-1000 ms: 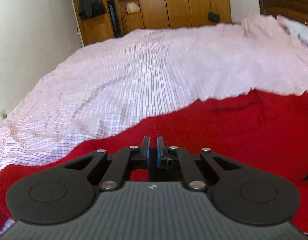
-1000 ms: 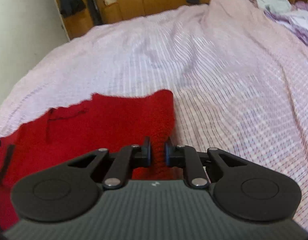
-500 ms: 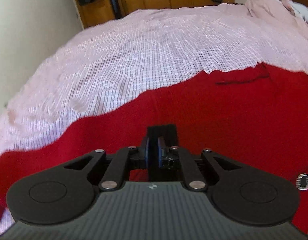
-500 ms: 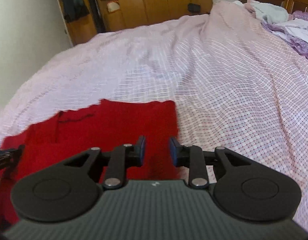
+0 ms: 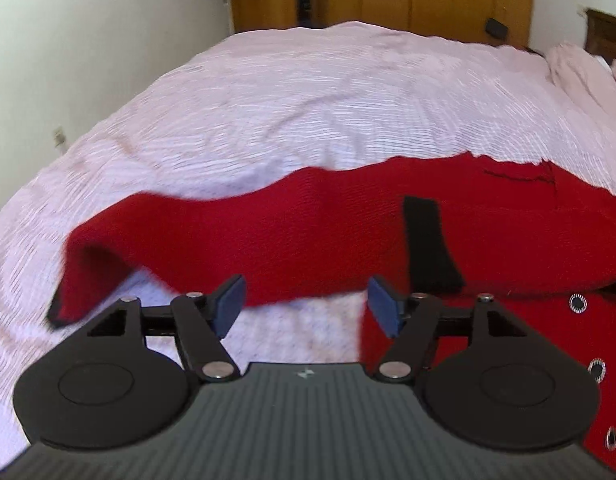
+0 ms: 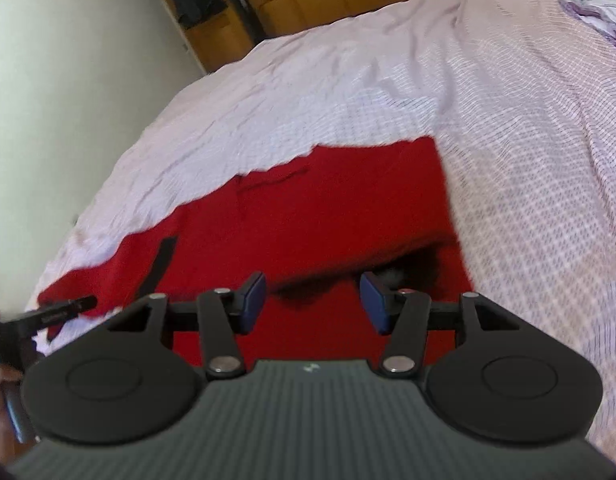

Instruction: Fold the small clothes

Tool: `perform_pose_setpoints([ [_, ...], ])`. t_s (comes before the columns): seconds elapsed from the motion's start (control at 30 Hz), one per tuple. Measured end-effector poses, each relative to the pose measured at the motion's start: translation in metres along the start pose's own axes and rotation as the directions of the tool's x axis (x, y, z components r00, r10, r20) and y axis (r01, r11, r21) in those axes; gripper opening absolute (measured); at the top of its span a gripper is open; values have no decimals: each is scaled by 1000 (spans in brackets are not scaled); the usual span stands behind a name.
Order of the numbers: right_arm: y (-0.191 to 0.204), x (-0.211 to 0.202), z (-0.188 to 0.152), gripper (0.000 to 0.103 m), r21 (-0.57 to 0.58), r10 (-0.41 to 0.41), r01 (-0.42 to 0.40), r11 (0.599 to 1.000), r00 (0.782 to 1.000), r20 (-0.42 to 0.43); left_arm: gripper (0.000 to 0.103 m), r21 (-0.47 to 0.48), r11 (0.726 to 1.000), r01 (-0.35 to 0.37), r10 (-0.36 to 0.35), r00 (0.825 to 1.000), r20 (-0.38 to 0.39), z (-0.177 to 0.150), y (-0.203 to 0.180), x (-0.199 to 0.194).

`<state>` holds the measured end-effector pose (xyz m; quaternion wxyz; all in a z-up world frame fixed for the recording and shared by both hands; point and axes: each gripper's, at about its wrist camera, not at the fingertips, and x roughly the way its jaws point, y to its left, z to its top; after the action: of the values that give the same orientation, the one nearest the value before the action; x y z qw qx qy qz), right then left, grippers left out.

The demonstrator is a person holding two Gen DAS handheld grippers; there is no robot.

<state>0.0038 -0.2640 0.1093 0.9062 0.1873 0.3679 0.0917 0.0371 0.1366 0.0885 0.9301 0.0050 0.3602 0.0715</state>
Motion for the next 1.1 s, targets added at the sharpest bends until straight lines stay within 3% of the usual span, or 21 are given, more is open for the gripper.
perform_pose_setpoints([
  [0.27,20,-6,-55,55,7,-16,16,1000,996,-86,80,-123,991,-49,47,999,-24,-34,66,-17],
  [0.4,26,6,-78,55,6,-54,55,998,991,-123,80,-239,970,-47,29,997,-76,-51,93,-9],
  [0.53,32,15,-92,54,-38,-106,102,994,987,-122,80,-311,949,-47,30,998,-58,-58,109,-7],
  [0.6,33,18,-95,64,-38,-107,103,994,987,-120,80,-339,940,-39,24,999,-47,-55,115,-1],
  [0.7,36,23,-96,70,-48,-113,108,993,985,-127,80,-357,932,-66,63,998,-19,-43,119,5],
  [0.87,45,26,-99,74,-97,-142,130,987,981,-131,80,-382,922,-66,89,995,43,-16,128,18],
  [1.0,47,28,-102,75,-111,-153,139,984,980,-124,80,-393,914,-105,142,988,67,9,130,36],
  [1.1,49,28,-103,76,-116,-160,146,982,980,-120,80,-411,907,-90,133,988,77,22,134,52],
])
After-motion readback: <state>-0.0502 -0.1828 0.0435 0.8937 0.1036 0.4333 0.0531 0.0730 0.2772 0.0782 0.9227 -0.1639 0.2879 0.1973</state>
